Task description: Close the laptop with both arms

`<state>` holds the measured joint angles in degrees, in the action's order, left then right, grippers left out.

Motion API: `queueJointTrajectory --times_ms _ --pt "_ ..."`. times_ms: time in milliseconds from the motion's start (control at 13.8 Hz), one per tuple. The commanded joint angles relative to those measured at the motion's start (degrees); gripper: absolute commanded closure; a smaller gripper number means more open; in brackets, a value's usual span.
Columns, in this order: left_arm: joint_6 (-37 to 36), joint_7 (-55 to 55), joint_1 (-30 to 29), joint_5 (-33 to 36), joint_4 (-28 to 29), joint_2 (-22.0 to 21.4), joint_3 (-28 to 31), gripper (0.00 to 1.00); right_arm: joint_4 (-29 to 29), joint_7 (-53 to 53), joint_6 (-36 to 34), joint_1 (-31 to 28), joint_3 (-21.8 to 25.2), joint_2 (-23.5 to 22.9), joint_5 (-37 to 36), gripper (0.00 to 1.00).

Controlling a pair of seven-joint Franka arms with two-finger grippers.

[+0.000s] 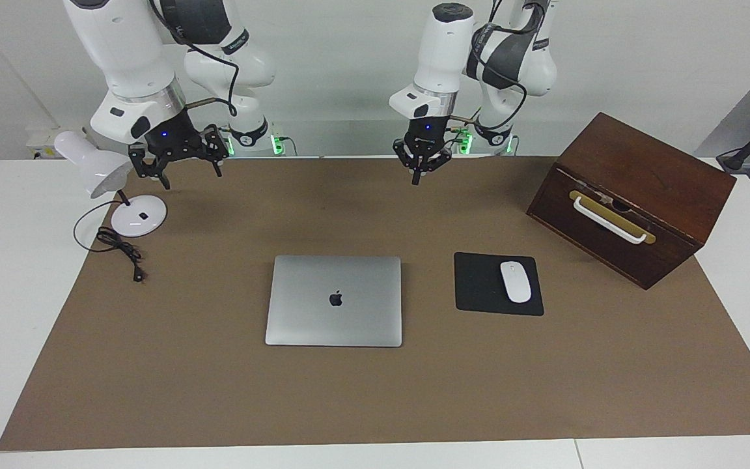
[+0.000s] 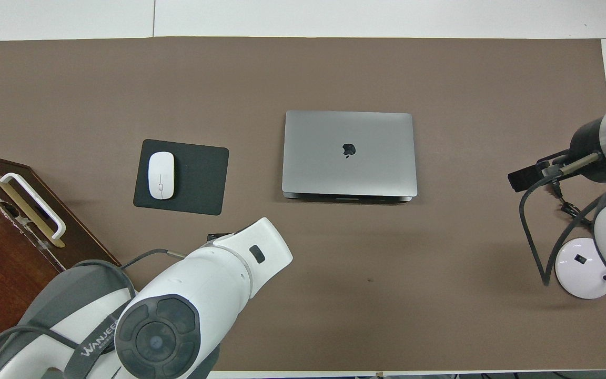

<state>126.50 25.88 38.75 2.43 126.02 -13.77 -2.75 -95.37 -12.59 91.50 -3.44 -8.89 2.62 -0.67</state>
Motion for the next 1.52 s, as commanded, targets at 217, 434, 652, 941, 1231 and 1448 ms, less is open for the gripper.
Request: queueJointTrajectory --times_ms 217,434,652,941,1231,1448 --pt "-14.25 -8.82 -1.39 -3.39 -7.8 -1.96 2.83 1.0 -0.17 3.63 -0.18 0.02 -0.17 0.19 -1.35 0.0" --pt "-15.4 -11.89 -4.03 -3.39 -8.42 -2.4 3.36 1.0 -0.08 3.71 0.7 0.02 1.07 0.11 -0.82 0.0" --pt "-18.92 -17.61 -6.66 -3.48 -11.05 -2.75 5.21 1.0 0.26 4.15 1.14 0.02 1.5 -0.15 -0.91 0.0" --pt "-21.55 -24.19 -12.72 -3.48 -12.29 -3.27 5.38 1.0 6.84 10.04 -2.63 0.02 2.9 -3.14 -0.38 0.0" --pt "-25.25 -31.67 -17.92 -4.09 -14.75 -3.63 6.69 1.0 4.49 13.28 -2.2 0.02 4.93 -2.18 1.11 0.0" --pt "-26.83 -37.81 -17.92 -4.1 -15.19 -4.16 11.52 1.0 4.93 14.52 -1.68 0.02 4.67 -2.35 1.2 0.0"
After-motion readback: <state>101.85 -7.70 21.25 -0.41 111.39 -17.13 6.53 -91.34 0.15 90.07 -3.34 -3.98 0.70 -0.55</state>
